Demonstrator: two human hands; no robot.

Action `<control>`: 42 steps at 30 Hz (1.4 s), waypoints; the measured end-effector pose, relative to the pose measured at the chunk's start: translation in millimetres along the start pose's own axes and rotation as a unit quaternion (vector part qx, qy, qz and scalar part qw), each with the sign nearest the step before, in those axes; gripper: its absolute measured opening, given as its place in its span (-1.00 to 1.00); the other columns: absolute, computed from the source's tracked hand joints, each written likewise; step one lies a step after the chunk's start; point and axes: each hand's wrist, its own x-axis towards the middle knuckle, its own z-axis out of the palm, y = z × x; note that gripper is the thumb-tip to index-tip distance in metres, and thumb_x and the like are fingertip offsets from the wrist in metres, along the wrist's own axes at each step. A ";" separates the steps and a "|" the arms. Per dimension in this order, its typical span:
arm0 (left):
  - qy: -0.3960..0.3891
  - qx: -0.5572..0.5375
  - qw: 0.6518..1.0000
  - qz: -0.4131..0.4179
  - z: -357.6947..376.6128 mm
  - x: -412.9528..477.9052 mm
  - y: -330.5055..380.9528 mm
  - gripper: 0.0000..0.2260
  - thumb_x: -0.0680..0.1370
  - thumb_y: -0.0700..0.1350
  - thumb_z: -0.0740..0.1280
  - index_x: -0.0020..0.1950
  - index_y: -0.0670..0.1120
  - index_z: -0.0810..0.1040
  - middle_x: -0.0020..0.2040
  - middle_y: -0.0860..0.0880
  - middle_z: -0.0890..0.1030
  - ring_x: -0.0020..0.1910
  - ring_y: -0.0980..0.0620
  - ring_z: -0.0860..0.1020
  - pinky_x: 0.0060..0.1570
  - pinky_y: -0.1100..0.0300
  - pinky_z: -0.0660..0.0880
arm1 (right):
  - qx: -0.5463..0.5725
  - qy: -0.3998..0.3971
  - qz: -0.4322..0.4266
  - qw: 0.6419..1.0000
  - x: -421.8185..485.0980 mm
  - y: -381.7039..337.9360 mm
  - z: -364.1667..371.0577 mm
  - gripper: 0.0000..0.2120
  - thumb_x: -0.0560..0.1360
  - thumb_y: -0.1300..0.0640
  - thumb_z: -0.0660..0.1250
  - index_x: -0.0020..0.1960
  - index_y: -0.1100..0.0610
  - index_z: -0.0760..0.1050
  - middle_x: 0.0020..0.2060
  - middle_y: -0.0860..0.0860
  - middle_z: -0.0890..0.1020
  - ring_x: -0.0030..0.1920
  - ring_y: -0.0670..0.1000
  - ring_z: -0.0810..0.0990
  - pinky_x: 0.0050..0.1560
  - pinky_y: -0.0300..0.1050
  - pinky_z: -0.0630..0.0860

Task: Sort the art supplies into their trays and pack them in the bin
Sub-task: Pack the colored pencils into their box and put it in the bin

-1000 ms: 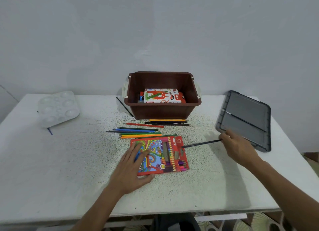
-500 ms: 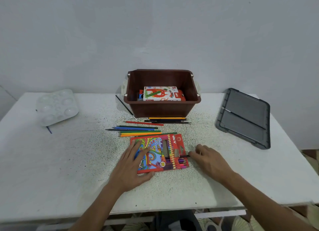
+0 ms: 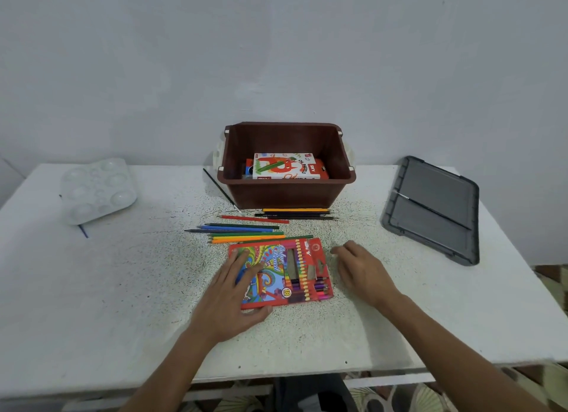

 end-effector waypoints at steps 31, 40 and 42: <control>-0.019 0.006 1.000 -0.011 1.7 1.1 1.1 -0.25 0.46 0.50 0.15 0.54 0.14 0.21 0.61 0.04 0.06 0.60 0.05 -0.08 0.47 0.02 0.05 | -0.114 -0.013 0.141 0.983 29.5 48.4 -21.1 -0.89 0.49 0.34 0.37 0.01 0.25 0.52 -0.21 0.12 0.52 -0.36 0.07 0.37 -0.43 -0.17 0.27; -0.015 0.010 1.000 -0.006 1.7 1.2 1.0 -0.26 0.46 0.49 0.16 0.54 0.15 0.19 0.61 0.02 0.08 0.60 0.03 -0.06 0.47 -0.01 0.07 | -0.121 -0.016 0.075 0.990 -25.1 76.4 -52.9 -0.75 0.39 0.35 0.51 0.04 0.27 0.57 -0.14 0.15 0.56 -0.36 0.16 0.49 -0.49 -0.17 0.36; -0.018 0.014 1.000 -0.009 1.7 1.1 0.7 -0.26 0.46 0.49 0.15 0.54 0.17 0.16 0.62 0.03 0.05 0.60 0.04 -0.09 0.47 0.01 0.05 | -0.133 -0.015 0.057 0.989 -30.3 76.6 -54.1 -0.73 0.37 0.36 0.52 0.04 0.27 0.57 -0.16 0.15 0.55 -0.38 0.15 0.47 -0.54 -0.15 0.36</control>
